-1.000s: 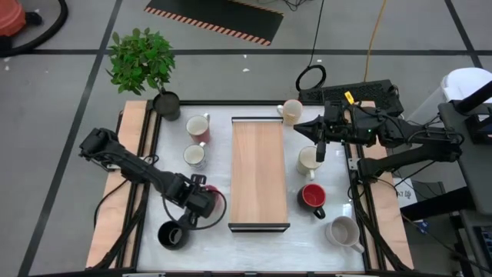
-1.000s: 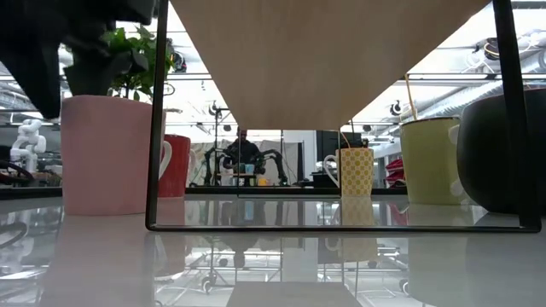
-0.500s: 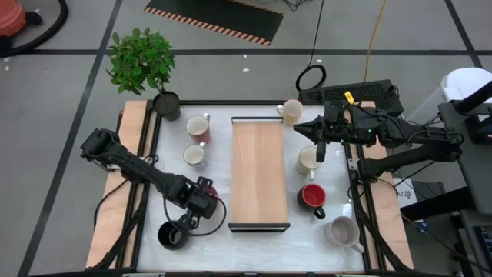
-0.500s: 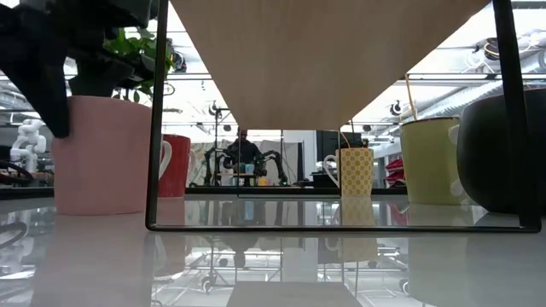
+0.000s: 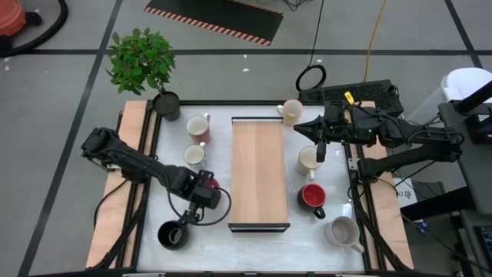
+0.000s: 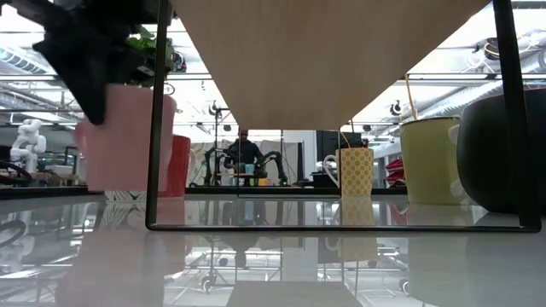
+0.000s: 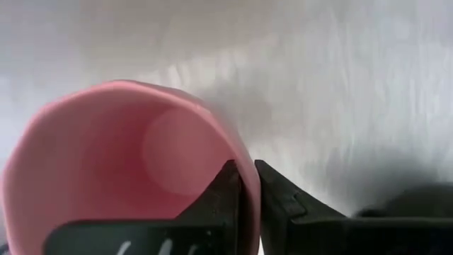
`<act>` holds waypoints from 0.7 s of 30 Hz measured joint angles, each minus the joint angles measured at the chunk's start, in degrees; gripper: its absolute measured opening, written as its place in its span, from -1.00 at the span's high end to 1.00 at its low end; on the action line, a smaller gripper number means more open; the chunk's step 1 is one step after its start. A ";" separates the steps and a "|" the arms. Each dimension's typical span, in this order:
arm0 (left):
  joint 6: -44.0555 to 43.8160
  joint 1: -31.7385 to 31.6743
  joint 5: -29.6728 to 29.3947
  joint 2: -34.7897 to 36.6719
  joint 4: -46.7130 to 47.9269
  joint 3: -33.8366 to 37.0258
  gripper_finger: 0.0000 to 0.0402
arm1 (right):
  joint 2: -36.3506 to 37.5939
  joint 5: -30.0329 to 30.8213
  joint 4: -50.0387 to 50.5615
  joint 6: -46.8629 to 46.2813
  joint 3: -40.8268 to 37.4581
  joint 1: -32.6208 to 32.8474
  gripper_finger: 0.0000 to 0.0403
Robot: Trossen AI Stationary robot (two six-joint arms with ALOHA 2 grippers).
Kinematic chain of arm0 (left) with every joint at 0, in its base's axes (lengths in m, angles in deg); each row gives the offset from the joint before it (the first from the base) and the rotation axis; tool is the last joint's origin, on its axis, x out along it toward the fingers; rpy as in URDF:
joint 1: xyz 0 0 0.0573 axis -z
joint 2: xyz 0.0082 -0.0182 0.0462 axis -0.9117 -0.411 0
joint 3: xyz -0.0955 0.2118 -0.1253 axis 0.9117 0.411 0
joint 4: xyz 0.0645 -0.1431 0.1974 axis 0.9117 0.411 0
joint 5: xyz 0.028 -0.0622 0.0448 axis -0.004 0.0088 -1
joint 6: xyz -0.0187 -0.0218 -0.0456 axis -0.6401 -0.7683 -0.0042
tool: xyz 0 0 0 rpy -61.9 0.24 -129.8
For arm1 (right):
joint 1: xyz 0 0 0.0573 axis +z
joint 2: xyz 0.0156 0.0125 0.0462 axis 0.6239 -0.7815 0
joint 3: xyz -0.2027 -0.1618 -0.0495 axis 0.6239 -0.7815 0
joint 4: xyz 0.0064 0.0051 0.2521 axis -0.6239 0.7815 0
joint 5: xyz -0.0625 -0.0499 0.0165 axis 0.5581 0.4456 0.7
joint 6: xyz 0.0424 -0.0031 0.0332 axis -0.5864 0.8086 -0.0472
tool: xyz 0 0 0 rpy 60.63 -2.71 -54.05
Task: Place coffee mugs
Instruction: Put the pink mug on the shelf
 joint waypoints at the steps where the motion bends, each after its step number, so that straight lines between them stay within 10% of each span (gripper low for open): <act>1: 0.01 -0.30 0.02 0.00 1.44 -1.22 0.88 | 0.08 0.01 0.19 0.00 0.00 0.00 1.00; 21: 0.48 -10.74 -0.11 0.09 30.44 -35.38 0.88 | 1.21 -0.03 6.85 0.00 0.00 -3.37 1.00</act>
